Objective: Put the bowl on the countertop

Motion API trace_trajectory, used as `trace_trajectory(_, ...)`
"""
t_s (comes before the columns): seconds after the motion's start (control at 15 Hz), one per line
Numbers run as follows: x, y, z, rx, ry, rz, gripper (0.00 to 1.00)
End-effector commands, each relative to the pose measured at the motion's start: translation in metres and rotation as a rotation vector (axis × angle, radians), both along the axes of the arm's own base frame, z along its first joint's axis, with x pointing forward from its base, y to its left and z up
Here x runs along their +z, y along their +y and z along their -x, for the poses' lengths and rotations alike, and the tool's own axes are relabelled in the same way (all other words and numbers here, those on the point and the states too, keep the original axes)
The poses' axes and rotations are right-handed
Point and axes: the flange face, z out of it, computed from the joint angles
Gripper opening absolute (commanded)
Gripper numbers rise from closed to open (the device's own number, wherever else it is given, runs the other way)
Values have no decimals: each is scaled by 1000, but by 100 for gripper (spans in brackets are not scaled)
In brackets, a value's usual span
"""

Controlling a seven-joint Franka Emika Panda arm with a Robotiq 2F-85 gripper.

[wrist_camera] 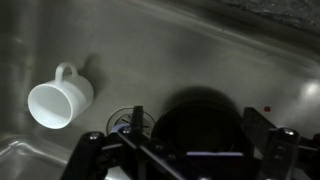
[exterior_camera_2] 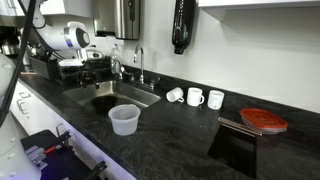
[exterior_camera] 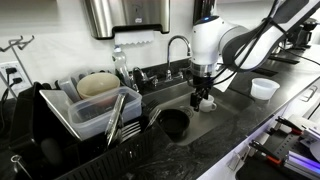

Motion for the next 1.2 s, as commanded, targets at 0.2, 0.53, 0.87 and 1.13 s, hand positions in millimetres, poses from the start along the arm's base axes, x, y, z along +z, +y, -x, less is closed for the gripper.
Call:
trace_trajectory(0.2,-19,6,-28,-112,7,7,100)
trace_trajectory(0.53,-50,22,-67,-141,73,-40,100)
trace_trajectory(0.87,-64,36,-76,-300,77,-45,100)
trace_trajectory(1.13,-77,35,-67,-427,60,9,100)
